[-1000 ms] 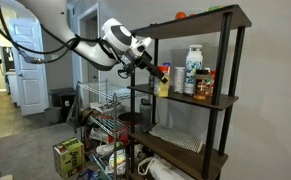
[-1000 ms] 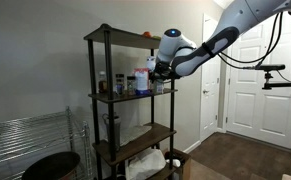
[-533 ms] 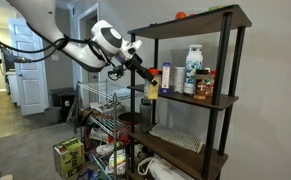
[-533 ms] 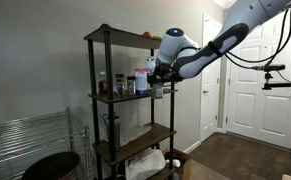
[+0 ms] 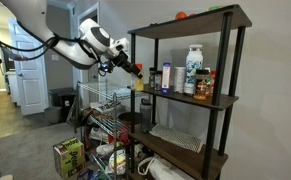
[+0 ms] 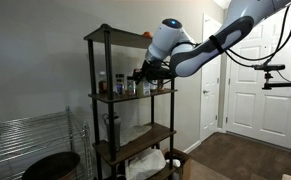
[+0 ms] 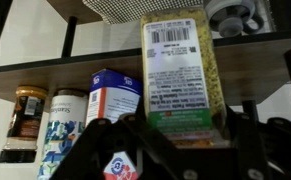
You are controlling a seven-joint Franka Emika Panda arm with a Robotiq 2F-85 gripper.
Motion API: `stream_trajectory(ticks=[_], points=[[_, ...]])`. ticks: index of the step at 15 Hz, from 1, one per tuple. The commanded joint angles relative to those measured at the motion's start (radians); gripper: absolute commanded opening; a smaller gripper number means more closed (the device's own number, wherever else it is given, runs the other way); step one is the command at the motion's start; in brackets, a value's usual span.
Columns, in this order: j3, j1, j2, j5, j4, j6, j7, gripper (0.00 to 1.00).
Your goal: Move the container with an orange lid to the left
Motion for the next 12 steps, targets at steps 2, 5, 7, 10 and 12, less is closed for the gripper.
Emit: stream_trajectory(ticks=[2, 5, 7, 10, 12], points=[[0.008, 0.027, 0.008, 0.025, 0.030, 0.063, -0.067, 0.38], [0.012, 0.039, 0.034, -0.003, 0.073, 0.089, -0.051, 0.38], [0.011, 0.042, 0.067, -0.006, 0.117, 0.100, -0.040, 0.38], [0.008, 0.042, 0.139, -0.004, 0.204, 0.087, -0.027, 0.38], [0.006, 0.043, 0.188, 0.008, 0.259, 0.080, -0.028, 0.38]])
